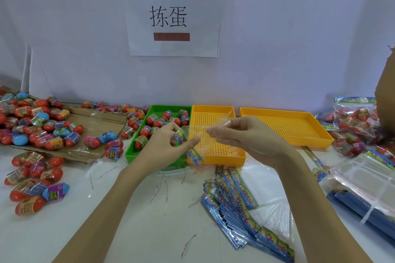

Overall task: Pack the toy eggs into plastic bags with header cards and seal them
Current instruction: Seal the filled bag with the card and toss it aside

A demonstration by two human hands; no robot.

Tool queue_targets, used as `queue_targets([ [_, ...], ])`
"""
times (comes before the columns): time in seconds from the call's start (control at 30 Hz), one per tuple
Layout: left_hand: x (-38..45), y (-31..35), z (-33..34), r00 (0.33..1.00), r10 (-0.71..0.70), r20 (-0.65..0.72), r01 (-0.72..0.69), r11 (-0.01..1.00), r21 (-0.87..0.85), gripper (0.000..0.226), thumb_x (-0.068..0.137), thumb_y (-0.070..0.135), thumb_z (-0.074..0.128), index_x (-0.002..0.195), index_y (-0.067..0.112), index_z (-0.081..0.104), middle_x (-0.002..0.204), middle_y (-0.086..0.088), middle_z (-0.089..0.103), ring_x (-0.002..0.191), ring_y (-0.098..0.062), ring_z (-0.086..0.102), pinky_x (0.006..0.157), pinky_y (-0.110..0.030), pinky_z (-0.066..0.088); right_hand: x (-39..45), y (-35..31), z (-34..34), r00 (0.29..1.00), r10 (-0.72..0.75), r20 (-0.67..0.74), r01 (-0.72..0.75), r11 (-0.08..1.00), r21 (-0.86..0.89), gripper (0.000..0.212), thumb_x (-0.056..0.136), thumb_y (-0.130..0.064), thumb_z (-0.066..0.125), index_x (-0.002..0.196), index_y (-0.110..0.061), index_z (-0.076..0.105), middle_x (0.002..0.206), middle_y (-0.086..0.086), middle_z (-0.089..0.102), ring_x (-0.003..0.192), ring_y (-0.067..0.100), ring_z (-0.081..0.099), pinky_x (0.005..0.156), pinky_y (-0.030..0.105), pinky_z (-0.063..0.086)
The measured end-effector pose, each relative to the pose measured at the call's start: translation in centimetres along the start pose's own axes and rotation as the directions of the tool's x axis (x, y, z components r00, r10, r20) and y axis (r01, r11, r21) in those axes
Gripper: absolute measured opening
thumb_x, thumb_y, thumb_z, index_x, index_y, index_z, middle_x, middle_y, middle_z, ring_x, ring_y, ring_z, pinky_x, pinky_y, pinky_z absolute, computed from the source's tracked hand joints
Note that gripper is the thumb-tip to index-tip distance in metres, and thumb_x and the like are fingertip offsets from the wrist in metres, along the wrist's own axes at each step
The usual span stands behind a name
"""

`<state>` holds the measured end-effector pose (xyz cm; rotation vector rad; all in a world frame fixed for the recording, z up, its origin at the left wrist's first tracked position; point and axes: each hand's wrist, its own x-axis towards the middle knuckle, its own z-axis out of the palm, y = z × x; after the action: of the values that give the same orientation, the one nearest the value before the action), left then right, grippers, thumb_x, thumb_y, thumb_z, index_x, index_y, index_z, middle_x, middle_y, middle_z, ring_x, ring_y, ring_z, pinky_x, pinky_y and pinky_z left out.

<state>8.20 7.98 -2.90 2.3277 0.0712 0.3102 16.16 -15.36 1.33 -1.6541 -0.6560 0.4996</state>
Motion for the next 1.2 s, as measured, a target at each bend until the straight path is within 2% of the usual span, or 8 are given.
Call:
queue_targets([
  [0.1,-0.1,0.3,-0.3,0.994,0.065,-0.092,-0.057,0.995,0.086,0.038,0.078,0.063,0.068,0.064,0.028,0.062,0.119,0.013,0.054,0.113,-0.001,0.045,0.099,-0.028,0.037,0.0,-0.2,0.2,0.991,-0.060,-0.123,0.055,0.997,-0.046,0.021,0.095,-0.025,0.071,0.101,-0.006,0.078,0.098,0.008,0.079,0.097,0.025,0.076,0.094,0.040,0.061],
  [0.23,-0.4,0.9,-1.1,0.992,0.113,-0.062,-0.120,0.984,-0.131,0.029,0.082,0.049,0.075,0.104,0.030,0.074,0.109,0.010,0.073,0.098,0.001,0.065,0.088,-0.023,0.054,0.1,0.0,0.2,0.992,-0.062,-0.106,0.059,0.998,-0.037,0.027,0.094,-0.029,0.072,0.105,-0.005,0.077,0.100,0.009,0.080,0.096,0.024,0.077,0.097,0.044,0.059],
  [0.5,-0.9,1.6,-0.4,0.983,0.161,-0.089,-0.182,0.919,-0.349,0.033,0.087,0.030,0.078,0.117,0.016,0.073,0.085,-0.001,0.081,0.081,-0.017,0.079,0.085,-0.036,0.064,0.0,0.2,-0.2,0.993,-0.025,0.116,0.017,0.997,0.072,0.036,0.094,-0.039,0.070,0.112,-0.010,0.079,0.117,0.008,0.077,0.113,0.024,0.073,0.103,0.032,0.055],
  [0.63,-0.5,1.1,0.0,0.980,0.173,-0.100,-0.195,0.936,-0.292,0.062,0.082,0.038,0.083,0.138,0.022,0.063,0.109,0.010,0.079,0.098,-0.006,0.076,0.090,-0.030,0.062,0.0,0.1,-0.2,0.994,-0.065,0.088,0.061,0.997,0.051,0.035,0.094,-0.040,0.069,0.118,-0.015,0.077,0.122,0.001,0.076,0.115,0.021,0.071,0.099,0.034,0.058],
  [0.73,-0.2,1.1,0.0,0.945,0.232,-0.229,-0.257,0.963,-0.084,0.101,0.071,0.055,0.086,0.156,0.030,0.038,0.148,0.021,0.051,0.131,0.005,0.050,0.104,-0.010,0.042,0.3,0.2,0.5,0.980,-0.171,-0.102,0.141,0.958,-0.250,0.030,0.094,-0.046,0.068,0.109,-0.023,0.080,0.107,-0.008,0.079,0.102,0.011,0.075,0.096,0.040,0.060],
  [0.83,-0.4,1.2,0.3,0.879,0.434,-0.198,-0.401,0.897,0.188,0.102,0.073,0.061,0.085,0.158,0.029,0.036,0.156,0.016,0.042,0.144,-0.002,0.035,0.118,-0.021,0.026,0.6,0.2,1.7,0.934,-0.339,-0.108,0.256,0.851,-0.459,0.024,0.100,-0.039,0.065,0.101,-0.023,0.083,0.089,-0.016,0.079,0.088,0.002,0.074,0.085,0.029,0.060],
  [1.0,-0.9,1.5,1.6,0.887,0.432,-0.165,-0.388,0.889,0.241,0.056,0.090,0.045,0.077,0.139,0.022,0.062,0.107,0.004,0.076,0.090,-0.013,0.071,0.085,-0.039,0.059,0.1,-0.4,4.1,0.851,-0.523,-0.037,0.418,0.719,-0.556,0.025,0.100,-0.042,0.063,0.092,-0.030,0.084,0.076,-0.032,0.072,0.075,-0.006,0.070,0.076,0.000,0.043],
  [1.2,-0.7,0.9,0.6,0.990,0.021,-0.142,-0.071,0.930,-0.361,0.036,0.084,0.022,0.087,0.115,0.023,0.070,0.082,0.004,0.080,0.065,-0.016,0.077,0.065,-0.024,0.061,-0.3,-2.0,2.8,0.757,-0.570,-0.319,0.450,0.809,-0.378,0.040,0.108,-0.029,0.051,0.085,-0.012,0.079,0.078,-0.003,0.078,0.074,0.014,0.076,0.075,0.035,0.061],
])
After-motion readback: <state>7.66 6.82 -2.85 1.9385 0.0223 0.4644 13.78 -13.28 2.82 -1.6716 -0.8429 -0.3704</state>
